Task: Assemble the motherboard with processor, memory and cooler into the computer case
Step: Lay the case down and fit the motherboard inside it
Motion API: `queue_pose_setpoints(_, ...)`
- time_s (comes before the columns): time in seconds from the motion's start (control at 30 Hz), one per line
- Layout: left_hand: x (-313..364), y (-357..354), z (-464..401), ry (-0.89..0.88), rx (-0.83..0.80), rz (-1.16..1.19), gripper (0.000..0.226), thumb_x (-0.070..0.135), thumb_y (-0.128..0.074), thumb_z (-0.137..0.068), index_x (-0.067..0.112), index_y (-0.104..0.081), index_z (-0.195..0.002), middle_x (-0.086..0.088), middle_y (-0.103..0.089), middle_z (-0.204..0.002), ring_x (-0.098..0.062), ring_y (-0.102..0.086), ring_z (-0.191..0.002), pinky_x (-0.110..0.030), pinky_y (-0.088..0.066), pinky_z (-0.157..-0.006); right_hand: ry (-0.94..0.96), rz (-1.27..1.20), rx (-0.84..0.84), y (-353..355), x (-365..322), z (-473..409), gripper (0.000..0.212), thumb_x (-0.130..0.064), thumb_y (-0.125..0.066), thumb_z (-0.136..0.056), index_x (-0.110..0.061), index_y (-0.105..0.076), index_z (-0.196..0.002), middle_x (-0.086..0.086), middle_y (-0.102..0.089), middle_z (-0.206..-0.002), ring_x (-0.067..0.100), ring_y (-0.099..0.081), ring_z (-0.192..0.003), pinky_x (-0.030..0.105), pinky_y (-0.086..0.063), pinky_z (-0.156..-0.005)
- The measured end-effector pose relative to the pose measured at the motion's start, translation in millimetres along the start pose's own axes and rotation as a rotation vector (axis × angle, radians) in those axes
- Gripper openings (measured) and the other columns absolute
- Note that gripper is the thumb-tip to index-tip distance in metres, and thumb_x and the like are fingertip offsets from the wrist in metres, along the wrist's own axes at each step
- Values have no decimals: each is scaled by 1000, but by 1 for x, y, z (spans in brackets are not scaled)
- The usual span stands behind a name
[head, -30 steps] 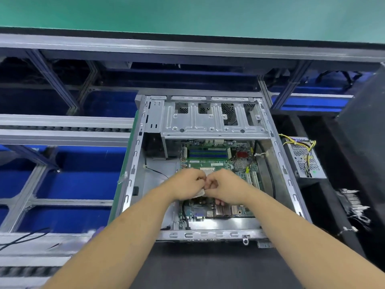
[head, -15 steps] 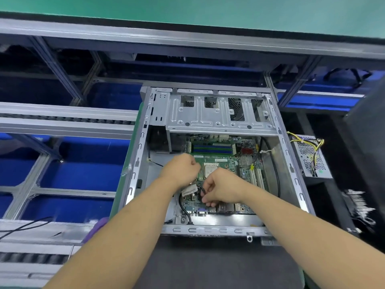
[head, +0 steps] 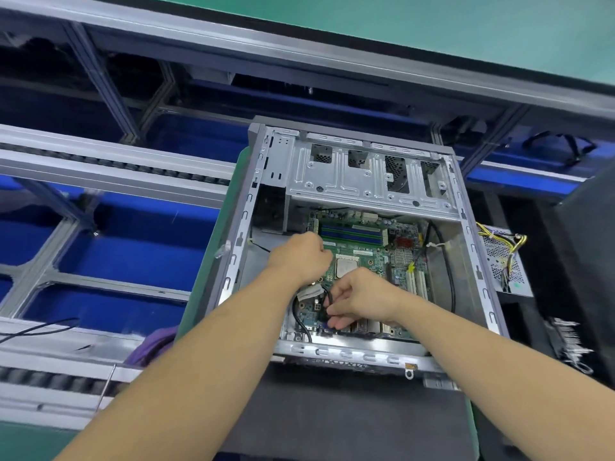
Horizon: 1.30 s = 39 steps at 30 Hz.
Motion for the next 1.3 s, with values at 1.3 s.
queue_pose_setpoints(1.3, -7, -11, -5, 29, -38, -21, 30, 32, -49, -93, 19, -44, -66, -1, -52, -73, -29, -56, -81, -33, -46, -70, -11, 209, 43, -6, 6, -14, 16, 1, -74, -87, 0, -67, -73, 13, -73, -67, 15, -69, -51, 19, -48, -42)
Point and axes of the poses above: each hand's wrist, its own z-axis away from the middle knuckle, its own y-axis out of the back of the hand, x = y × z, the point moved 8 cm from there along -z, towards the middle knuckle
